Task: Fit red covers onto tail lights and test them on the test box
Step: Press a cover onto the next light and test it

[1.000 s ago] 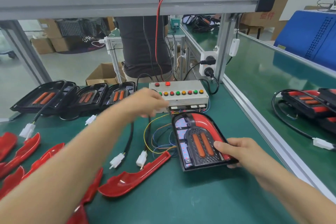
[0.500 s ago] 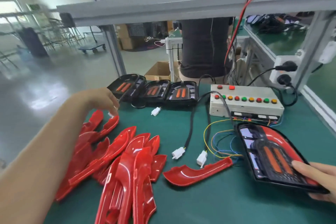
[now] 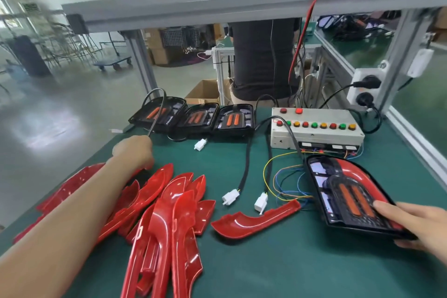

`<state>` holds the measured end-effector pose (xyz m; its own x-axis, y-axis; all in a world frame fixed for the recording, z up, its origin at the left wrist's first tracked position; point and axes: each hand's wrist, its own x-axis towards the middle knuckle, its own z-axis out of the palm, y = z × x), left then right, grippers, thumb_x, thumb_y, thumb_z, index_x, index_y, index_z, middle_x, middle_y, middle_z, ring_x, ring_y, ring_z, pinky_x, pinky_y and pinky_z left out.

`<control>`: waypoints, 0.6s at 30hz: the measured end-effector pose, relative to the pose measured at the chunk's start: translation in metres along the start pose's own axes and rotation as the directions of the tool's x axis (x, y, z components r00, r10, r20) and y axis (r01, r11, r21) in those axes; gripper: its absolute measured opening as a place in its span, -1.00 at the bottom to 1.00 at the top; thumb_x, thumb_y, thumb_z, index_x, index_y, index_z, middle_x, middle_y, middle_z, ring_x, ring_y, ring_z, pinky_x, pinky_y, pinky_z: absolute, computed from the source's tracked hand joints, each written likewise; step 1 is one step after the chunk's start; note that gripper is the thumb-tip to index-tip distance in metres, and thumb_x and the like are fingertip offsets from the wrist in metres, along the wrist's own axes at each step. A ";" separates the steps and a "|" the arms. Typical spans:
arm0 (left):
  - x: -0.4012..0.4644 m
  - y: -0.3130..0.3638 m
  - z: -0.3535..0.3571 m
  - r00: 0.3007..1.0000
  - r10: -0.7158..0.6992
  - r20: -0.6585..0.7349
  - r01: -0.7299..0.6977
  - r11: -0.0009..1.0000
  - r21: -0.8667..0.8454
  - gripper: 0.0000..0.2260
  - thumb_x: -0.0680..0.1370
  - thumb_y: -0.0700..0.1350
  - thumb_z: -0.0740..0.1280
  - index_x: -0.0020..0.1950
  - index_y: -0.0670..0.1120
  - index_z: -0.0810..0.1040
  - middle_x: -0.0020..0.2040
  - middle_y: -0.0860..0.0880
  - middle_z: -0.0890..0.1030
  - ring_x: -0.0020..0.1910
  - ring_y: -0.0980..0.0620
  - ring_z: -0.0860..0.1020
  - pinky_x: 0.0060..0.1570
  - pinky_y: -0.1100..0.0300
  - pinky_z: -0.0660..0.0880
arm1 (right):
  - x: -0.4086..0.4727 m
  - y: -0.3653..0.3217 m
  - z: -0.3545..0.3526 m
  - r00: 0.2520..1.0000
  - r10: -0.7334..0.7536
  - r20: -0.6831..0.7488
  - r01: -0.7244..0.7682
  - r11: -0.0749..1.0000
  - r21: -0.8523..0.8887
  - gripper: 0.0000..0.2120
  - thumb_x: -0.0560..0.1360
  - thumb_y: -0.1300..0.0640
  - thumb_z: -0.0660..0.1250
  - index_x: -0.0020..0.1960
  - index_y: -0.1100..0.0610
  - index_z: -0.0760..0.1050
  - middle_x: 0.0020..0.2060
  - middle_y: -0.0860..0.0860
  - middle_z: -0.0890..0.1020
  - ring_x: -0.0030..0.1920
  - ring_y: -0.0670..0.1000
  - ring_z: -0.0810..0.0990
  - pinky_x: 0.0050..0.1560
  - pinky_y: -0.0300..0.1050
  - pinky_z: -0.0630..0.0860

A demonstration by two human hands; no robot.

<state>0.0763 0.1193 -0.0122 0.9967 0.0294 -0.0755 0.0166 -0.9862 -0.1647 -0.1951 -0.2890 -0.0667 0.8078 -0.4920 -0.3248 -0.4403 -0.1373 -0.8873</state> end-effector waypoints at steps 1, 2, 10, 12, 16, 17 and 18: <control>-0.001 0.000 0.002 1.000 0.009 -0.026 -0.009 1.000 -0.002 -0.84 0.32 -0.21 0.42 -0.11 -0.08 0.61 -0.12 -0.09 0.61 -0.09 -0.13 0.58 -0.23 0.12 0.47 | 0.000 0.001 0.000 1.000 0.003 0.002 -0.003 1.000 -0.001 -0.56 0.04 -0.35 0.52 -0.15 -0.18 0.69 -0.25 -0.07 0.73 -0.20 -0.04 0.69 -0.39 -0.23 0.56; 0.000 -0.001 0.004 0.999 0.025 -0.045 -0.026 1.000 -0.007 -0.81 0.35 -0.23 0.38 -0.06 -0.08 0.63 -0.06 -0.11 0.62 -0.05 -0.15 0.59 -0.20 0.10 0.50 | 0.000 0.001 0.000 1.000 0.006 -0.002 -0.006 1.000 0.002 -0.53 0.02 -0.37 0.52 -0.15 -0.18 0.69 -0.25 -0.08 0.73 -0.24 -0.06 0.69 -0.40 -0.24 0.56; -0.017 0.001 -0.012 0.978 0.126 -0.167 -0.119 0.991 0.054 -0.75 0.46 -0.03 0.37 0.13 0.14 0.60 0.15 0.00 0.59 0.12 -0.07 0.55 0.04 0.10 0.52 | 0.001 0.007 -0.003 1.000 0.006 0.001 -0.006 1.000 0.012 -0.31 -0.11 -0.52 0.45 -0.10 -0.17 0.69 -0.22 -0.08 0.73 -0.28 -0.14 0.69 -0.39 -0.27 0.56; -0.023 0.003 -0.020 0.984 0.161 -0.072 -0.163 0.986 -0.026 -0.80 0.41 0.14 0.40 -0.05 0.09 0.66 -0.02 0.03 0.64 0.01 -0.03 0.58 0.04 0.07 0.53 | 0.001 0.005 -0.002 1.000 0.000 0.003 0.000 1.000 0.004 -0.43 -0.02 -0.44 0.48 -0.11 -0.16 0.70 -0.23 -0.08 0.73 -0.30 -0.17 0.67 -0.39 -0.27 0.55; -0.036 0.012 -0.022 0.952 0.212 0.220 -0.194 0.976 -0.099 -0.55 0.28 0.38 0.38 -0.17 0.02 0.63 -0.22 0.07 0.64 -0.17 0.06 0.61 -0.06 0.12 0.56 | 0.000 0.000 0.001 1.000 -0.022 0.004 0.022 1.000 -0.005 -0.61 0.09 -0.33 0.41 -0.17 -0.18 0.69 -0.26 -0.08 0.73 -0.30 -0.13 0.68 -0.38 -0.27 0.54; -0.037 0.014 -0.021 0.949 0.217 0.227 -0.200 0.975 -0.092 -0.55 0.26 0.37 0.40 -0.17 0.01 0.62 -0.23 0.07 0.64 -0.19 0.08 0.61 -0.09 0.15 0.56 | -0.001 -0.001 0.002 0.999 -0.032 0.004 0.032 0.999 -0.006 -0.63 0.10 -0.32 0.40 -0.17 -0.19 0.69 -0.26 -0.09 0.73 -0.26 -0.09 0.68 -0.37 -0.25 0.54; -0.038 0.016 -0.019 0.950 0.221 0.221 -0.205 0.974 -0.094 -0.56 0.24 0.35 0.43 -0.16 0.01 0.61 -0.21 0.07 0.64 -0.19 0.09 0.60 -0.09 0.16 0.55 | -0.002 -0.001 0.002 0.999 -0.042 0.004 0.042 0.999 -0.006 -0.66 0.12 -0.30 0.40 -0.18 -0.19 0.69 -0.26 -0.09 0.73 -0.21 -0.06 0.68 -0.34 -0.23 0.54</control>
<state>0.0404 0.0996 0.0072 0.9329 -0.1544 -0.3254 -0.1807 -0.9821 -0.0521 -0.1948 -0.2860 -0.0657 0.8274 -0.4821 -0.2883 -0.4081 -0.1633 -0.8982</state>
